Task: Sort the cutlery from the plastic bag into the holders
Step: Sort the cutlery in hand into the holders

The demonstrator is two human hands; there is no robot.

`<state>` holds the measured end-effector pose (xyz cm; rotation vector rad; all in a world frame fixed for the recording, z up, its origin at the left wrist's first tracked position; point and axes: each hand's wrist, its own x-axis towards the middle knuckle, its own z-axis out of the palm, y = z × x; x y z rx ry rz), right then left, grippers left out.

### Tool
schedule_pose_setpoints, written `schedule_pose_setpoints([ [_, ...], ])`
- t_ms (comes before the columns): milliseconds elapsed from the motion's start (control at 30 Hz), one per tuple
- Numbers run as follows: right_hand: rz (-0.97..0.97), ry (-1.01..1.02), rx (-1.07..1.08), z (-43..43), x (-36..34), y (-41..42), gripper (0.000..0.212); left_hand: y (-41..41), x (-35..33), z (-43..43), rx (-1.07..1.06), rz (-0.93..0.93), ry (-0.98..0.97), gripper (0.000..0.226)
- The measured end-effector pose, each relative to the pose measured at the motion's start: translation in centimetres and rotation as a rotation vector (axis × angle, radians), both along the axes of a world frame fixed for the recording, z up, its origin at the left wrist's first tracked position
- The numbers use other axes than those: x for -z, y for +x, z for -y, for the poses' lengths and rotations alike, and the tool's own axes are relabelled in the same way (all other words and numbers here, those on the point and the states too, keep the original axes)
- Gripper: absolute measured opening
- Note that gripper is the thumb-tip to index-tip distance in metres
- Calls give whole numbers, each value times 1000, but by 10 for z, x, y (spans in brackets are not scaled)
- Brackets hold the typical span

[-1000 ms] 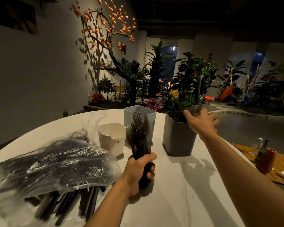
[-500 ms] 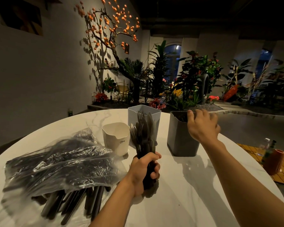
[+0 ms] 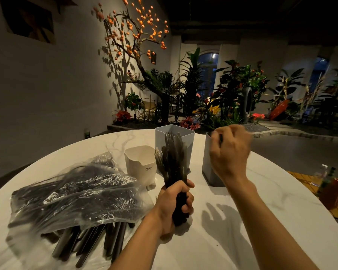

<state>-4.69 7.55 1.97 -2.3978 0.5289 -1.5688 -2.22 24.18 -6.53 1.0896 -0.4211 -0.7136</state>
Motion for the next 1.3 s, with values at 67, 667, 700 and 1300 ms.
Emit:
schedule_pose_setpoints([
  [67, -255, 223, -280, -19, -1, 3, 48, -1, -1, 0, 3, -17, -10, 34],
  [667, -429, 885, -866, -14, 9, -15, 18, -3, -5, -1, 56, -116, 37, 25],
  [700, -426, 888, -864, -10, 12, -18, 20, -3, -4, -1, 51, -101, 50, 28],
  [1300, -396, 970, -955, 15, 42, -28, 18, 6, -6, 30, -164, 174, 279, 32],
])
